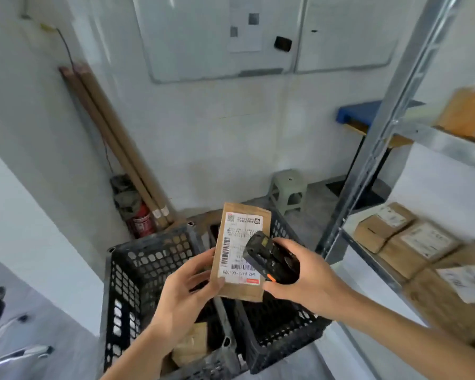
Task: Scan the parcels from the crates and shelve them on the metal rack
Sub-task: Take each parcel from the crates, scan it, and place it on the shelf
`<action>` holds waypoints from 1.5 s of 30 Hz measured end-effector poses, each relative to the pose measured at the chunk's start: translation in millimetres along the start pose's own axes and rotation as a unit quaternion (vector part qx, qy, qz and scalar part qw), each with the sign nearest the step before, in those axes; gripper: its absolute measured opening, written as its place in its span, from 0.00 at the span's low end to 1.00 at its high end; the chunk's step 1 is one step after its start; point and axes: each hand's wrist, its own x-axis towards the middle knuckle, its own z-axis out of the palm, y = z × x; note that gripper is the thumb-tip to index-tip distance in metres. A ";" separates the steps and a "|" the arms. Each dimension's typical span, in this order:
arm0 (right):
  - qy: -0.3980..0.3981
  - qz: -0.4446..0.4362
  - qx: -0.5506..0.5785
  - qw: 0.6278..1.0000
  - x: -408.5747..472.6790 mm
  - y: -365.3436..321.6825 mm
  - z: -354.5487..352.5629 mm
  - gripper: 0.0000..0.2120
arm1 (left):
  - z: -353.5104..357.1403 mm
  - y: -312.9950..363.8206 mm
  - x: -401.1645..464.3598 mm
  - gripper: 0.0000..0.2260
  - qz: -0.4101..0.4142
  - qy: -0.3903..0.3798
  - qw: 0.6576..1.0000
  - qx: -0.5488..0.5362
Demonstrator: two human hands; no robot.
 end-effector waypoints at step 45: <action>0.305 0.441 -0.478 0.696 -872.0 -228.1 -129.5 0.36 | 405.4 322.0 -507.5 0.29 0.326 -0.542 0.771 -0.067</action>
